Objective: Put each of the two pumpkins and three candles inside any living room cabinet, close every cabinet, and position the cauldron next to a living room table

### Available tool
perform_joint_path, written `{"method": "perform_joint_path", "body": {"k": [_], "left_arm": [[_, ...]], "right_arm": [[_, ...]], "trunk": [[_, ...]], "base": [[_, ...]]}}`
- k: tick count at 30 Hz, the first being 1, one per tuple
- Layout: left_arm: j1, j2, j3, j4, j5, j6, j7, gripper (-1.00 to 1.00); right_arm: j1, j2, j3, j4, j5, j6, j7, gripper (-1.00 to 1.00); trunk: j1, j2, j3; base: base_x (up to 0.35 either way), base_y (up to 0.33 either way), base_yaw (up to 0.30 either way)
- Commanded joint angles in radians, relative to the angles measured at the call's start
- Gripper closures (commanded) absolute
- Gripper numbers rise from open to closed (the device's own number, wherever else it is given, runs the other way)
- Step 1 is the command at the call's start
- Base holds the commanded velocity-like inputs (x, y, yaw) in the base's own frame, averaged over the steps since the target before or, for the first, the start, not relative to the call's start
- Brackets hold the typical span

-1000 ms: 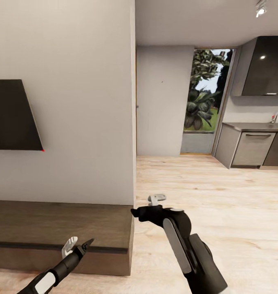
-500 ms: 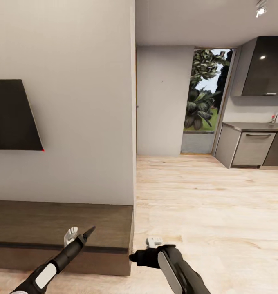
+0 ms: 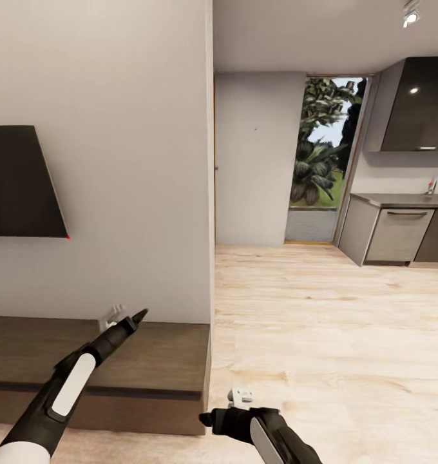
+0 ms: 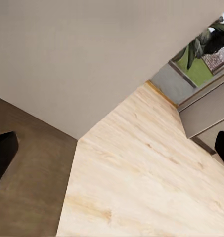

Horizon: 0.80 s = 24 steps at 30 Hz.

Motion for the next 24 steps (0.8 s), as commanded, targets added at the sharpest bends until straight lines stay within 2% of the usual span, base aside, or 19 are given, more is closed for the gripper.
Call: {"method": "perform_joint_path", "body": {"k": [1, 3, 5, 6, 7, 9, 10, 14, 18, 24], "left_arm": [[0.003, 0.0, -0.012, -0.021, 0.007, 0.008, 0.033, -1.0], [0.01, 0.0, -0.038, -0.05, 0.008, 0.007, 0.081, -1.0], [0.018, 0.001, -0.055, -0.072, 0.008, 0.005, 0.112, -1.0], [0.027, 0.0, -0.067, -0.086, 0.008, 0.004, 0.132, -1.0], [0.032, 0.0, -0.071, -0.091, 0.008, 0.004, 0.14, -1.0], [0.038, -0.001, -0.078, -0.098, 0.008, 0.003, 0.15, -1.0], [0.044, -0.001, -0.081, -0.104, 0.008, 0.002, 0.155, -1.0], [0.052, 0.001, -0.087, -0.11, 0.009, 0.001, 0.155, -1.0], [0.075, 0.0, -0.091, -0.115, 0.008, -0.002, 0.144, -1.0], [0.095, -0.002, -0.093, -0.129, 0.009, -0.003, 0.126, -1.0]], "right_arm": [[-0.001, -0.001, 0.001, 0.004, -0.002, 0.0, 0.024, -1.0], [-0.001, -0.001, 0.0, 0.013, -0.003, -0.006, 0.084, -1.0], [-0.001, -0.002, -0.004, 0.028, -0.005, -0.011, 0.154, -1.0], [-0.001, -0.002, -0.009, 0.049, -0.007, -0.019, 0.212, -1.0], [-0.001, -0.002, -0.012, 0.062, -0.008, -0.029, 0.234, -1.0], [-0.001, -0.001, -0.028, 0.096, -0.009, -0.06, 0.264, -1.0], [-0.001, 0.0, -0.053, 0.128, -0.01, -0.089, 0.284, -1.0], [-0.002, -0.002, -0.113, 0.171, -0.011, -0.123, 0.336, -1.0], [-0.004, -0.001, -0.142, 0.186, -0.011, -0.143, 0.397, -1.0], [-0.005, 0.0, -0.157, 0.188, -0.011, -0.156, 0.424, -1.0]], "trunk": [[0.0, -0.001, -0.001], [0.0, -0.001, -0.001], [0.0, -0.001, -0.001], [0.0, -0.001, -0.001], [0.0, -0.001, -0.001], [0.0, -0.001, -0.001], [0.0, -0.001, -0.001], [0.0, -0.001, -0.001], [0.0, -0.001, -0.001], [0.0, -0.001, -0.001]], "base": [[0.0, 0.0, 0.0], [0.0, 0.0, 0.0], [0.0, 0.0, 0.0], [0.0, 0.0, 0.0], [0.0, 0.0, 0.0], [0.0, 0.0, 0.0], [0.0, 0.0, 0.0], [0.0, 0.0, 0.0], [0.0, 0.0, 0.0], [0.0, 0.0, 0.0]]}}
